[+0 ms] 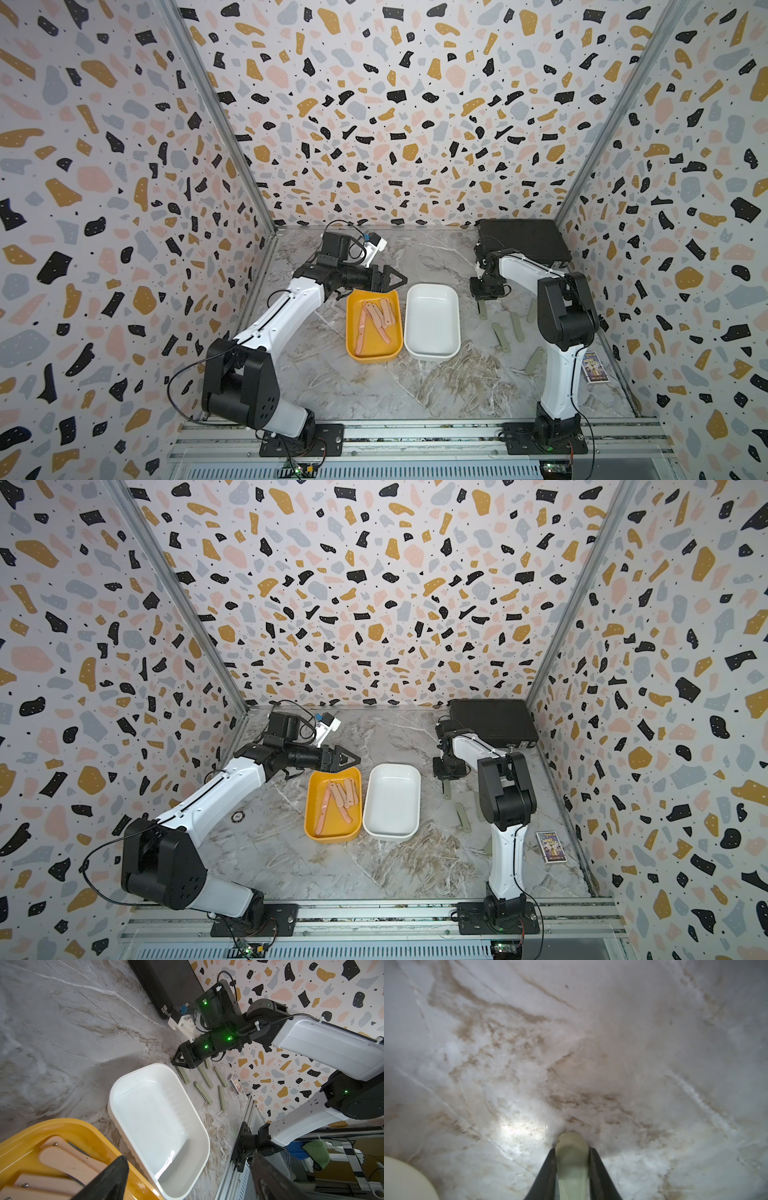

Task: Place the fruit knives into the storage box by color
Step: Pick up the fruit knife from the center of the board, then place the fruit knife in the storage box.

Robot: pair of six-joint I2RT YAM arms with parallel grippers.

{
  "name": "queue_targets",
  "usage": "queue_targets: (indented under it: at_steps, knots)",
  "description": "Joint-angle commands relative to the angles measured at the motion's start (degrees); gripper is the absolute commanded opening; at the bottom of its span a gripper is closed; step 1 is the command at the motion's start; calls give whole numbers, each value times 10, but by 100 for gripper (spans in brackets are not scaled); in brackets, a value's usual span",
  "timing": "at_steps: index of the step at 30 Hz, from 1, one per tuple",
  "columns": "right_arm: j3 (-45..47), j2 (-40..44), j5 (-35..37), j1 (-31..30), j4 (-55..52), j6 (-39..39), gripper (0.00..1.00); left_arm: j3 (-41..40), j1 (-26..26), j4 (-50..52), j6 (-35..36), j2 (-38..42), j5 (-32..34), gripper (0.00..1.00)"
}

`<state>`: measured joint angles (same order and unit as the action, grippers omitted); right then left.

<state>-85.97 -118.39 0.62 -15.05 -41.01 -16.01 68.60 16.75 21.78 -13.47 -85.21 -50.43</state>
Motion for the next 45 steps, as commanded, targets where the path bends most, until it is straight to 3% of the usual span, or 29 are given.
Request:
queue_targets:
  at_steps: [1, 22, 34, 45]
  knots:
    - [12, 21, -9, 1, -28, 2, 25, -5, 2, -14, 9, -3, -2, 92]
    - [6, 145, -15, -25, -80, -2, 24, 11, -3, 6, 21, 7, -5, 92]
    - [-65, 159, -7, -131, -119, -22, 24, 29, -50, 49, 25, 20, -39, 92]
    - [-97, 117, -41, -207, -93, -54, 24, 4, -50, 168, 113, 57, -37, 92]
